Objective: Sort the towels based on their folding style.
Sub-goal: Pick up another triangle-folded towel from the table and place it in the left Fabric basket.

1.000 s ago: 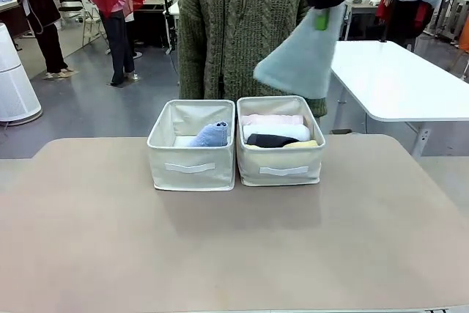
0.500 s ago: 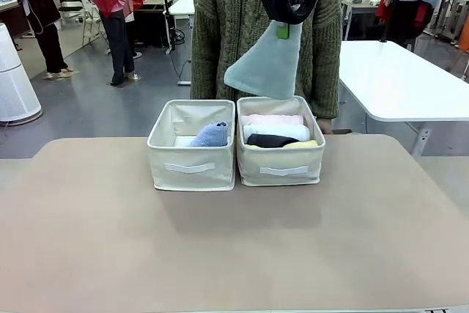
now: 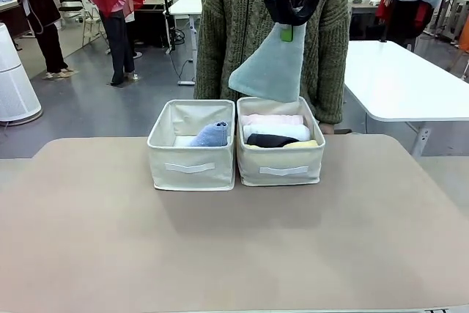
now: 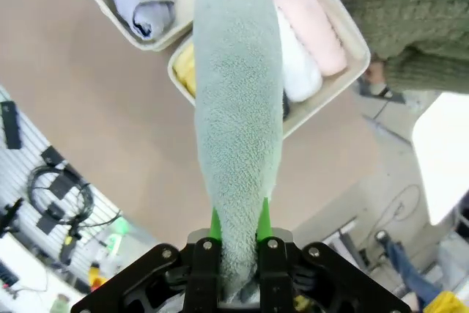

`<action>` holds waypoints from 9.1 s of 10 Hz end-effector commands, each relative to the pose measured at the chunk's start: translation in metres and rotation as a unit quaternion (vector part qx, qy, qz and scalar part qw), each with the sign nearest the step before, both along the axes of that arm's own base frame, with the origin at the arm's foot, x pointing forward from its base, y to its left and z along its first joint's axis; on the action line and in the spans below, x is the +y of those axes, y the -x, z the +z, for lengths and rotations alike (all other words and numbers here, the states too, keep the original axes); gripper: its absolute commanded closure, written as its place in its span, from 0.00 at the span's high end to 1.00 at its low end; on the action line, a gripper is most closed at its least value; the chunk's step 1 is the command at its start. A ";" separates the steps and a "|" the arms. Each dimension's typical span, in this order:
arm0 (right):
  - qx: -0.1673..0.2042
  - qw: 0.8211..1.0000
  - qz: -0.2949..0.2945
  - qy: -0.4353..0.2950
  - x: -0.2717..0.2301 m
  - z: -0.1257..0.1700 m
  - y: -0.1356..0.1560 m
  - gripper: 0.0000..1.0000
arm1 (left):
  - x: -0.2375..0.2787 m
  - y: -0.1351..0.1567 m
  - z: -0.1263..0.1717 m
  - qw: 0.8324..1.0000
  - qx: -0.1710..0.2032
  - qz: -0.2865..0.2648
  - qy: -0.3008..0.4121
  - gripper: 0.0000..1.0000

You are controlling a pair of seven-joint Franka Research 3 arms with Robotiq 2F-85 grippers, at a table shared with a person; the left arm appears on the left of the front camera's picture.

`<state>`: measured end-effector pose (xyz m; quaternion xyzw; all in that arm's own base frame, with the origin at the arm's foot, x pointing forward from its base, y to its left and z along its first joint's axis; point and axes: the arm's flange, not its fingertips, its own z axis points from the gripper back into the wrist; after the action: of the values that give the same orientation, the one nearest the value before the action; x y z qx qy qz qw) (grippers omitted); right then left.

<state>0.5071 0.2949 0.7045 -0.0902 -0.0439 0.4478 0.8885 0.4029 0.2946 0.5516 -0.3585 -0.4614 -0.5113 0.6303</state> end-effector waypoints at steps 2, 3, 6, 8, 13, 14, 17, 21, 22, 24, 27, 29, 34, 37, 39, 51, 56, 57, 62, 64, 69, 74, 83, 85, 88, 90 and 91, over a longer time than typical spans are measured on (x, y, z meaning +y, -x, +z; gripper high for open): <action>-0.084 0.982 0.169 0.019 0.038 -0.001 -0.020 0.18 | 0.000 0.002 0.001 1.000 -0.002 0.002 -0.001 1.00; -0.091 0.972 0.213 0.031 0.051 -0.005 -0.031 0.18 | 0.000 0.002 0.001 1.000 -0.002 0.002 -0.001 1.00; -0.080 0.940 0.331 0.021 0.085 -0.022 -0.065 0.18 | 0.000 0.002 0.001 1.000 -0.002 0.002 -0.001 1.00; -0.059 0.932 0.357 -0.019 0.098 -0.040 -0.087 0.18 | 0.000 0.002 0.001 1.000 -0.002 0.002 -0.001 1.00; -0.013 0.946 0.321 -0.038 0.109 -0.089 -0.111 0.18 | 0.000 0.002 0.001 1.000 -0.002 0.002 -0.001 1.00; -0.004 0.947 0.317 -0.039 0.110 -0.098 -0.112 0.18 | 0.000 0.002 0.001 1.000 -0.002 0.002 -0.001 1.00; 0.004 0.951 0.305 -0.050 0.116 -0.115 -0.120 0.18 | 0.000 0.002 0.001 1.000 -0.002 0.002 -0.001 1.00; 0.021 0.955 0.294 -0.044 0.120 -0.126 -0.129 0.18 | 0.000 0.002 0.001 1.000 -0.002 0.002 -0.001 1.00; 0.030 0.956 0.290 -0.044 0.120 -0.130 -0.132 0.18 | 0.000 0.002 0.001 1.000 -0.002 0.002 -0.001 1.00; 0.036 0.952 0.300 -0.050 0.123 -0.137 -0.135 0.18 | 0.000 0.002 0.001 1.000 -0.002 0.002 -0.001 1.00; 0.032 0.951 0.303 -0.052 0.131 -0.150 -0.142 0.18 | 0.000 0.002 0.001 1.000 -0.002 0.002 -0.001 1.00; 0.046 0.952 0.297 -0.048 0.136 -0.161 -0.151 0.18 | 0.000 0.002 0.001 1.000 -0.002 0.002 -0.001 1.00; 0.071 0.953 0.294 -0.037 0.150 -0.181 -0.167 0.18 | 0.000 0.002 0.001 1.000 -0.002 0.002 -0.001 1.00; 0.070 0.951 0.298 -0.032 0.151 -0.181 -0.167 0.78 | 0.000 0.002 0.001 1.000 -0.002 0.002 -0.001 1.00; 0.068 0.952 0.297 -0.032 0.148 -0.178 -0.164 0.91 | 0.000 0.002 0.001 1.000 -0.002 0.002 -0.001 1.00; 0.219 0.953 0.012 0.207 0.020 -0.081 0.053 1.00 | 0.000 0.002 0.001 1.000 -0.002 0.002 -0.001 1.00; 0.099 0.986 -0.045 0.128 -0.082 -0.080 0.096 1.00 | 0.000 0.002 0.001 1.000 -0.002 0.002 -0.001 1.00; 0.076 0.991 -0.051 0.100 -0.100 -0.082 0.094 1.00 | 0.000 0.002 0.001 1.000 -0.002 0.002 -0.001 1.00; 0.013 0.999 -0.034 0.004 -0.152 -0.091 0.069 1.00 | 0.000 0.002 0.001 1.000 -0.002 0.002 -0.001 1.00; 0.019 0.997 -0.062 0.031 -0.151 -0.081 0.066 1.00 | 0.000 0.002 0.001 1.000 -0.002 0.002 -0.001 1.00; 0.019 0.997 -0.062 0.031 -0.151 -0.081 0.066 1.00 | 0.000 0.002 0.001 1.000 -0.002 0.002 -0.001 1.00; 0.019 0.997 -0.062 0.031 -0.151 -0.081 0.066 1.00 | 0.000 0.002 0.001 1.000 -0.002 0.002 -0.001 1.00; -0.062 0.883 0.282 -0.371 -0.336 -0.089 0.066 1.00 | 0.000 0.002 0.001 1.000 -0.002 0.002 -0.001 1.00; -0.086 0.812 0.333 -0.472 -0.401 -0.111 0.059 1.00 | 0.000 0.002 0.001 1.000 -0.002 0.002 -0.001 1.00; -0.103 0.827 0.214 -0.509 -0.432 -0.119 0.047 1.00 | 0.000 0.002 0.001 1.000 -0.002 0.002 -0.001 1.00; -0.179 0.855 0.263 -0.409 -0.434 -0.121 0.077 1.00 | 0.000 0.002 0.001 1.000 -0.002 0.002 -0.001 1.00; -0.163 0.827 0.262 -0.470 -0.438 -0.128 0.069 1.00 | 0.000 0.002 0.001 1.000 -0.002 0.002 -0.001 1.00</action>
<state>0.4363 -0.1431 0.5808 0.2632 -0.4088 0.5692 0.6631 0.4027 0.2950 0.5513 -0.3585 -0.4614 -0.5108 0.6306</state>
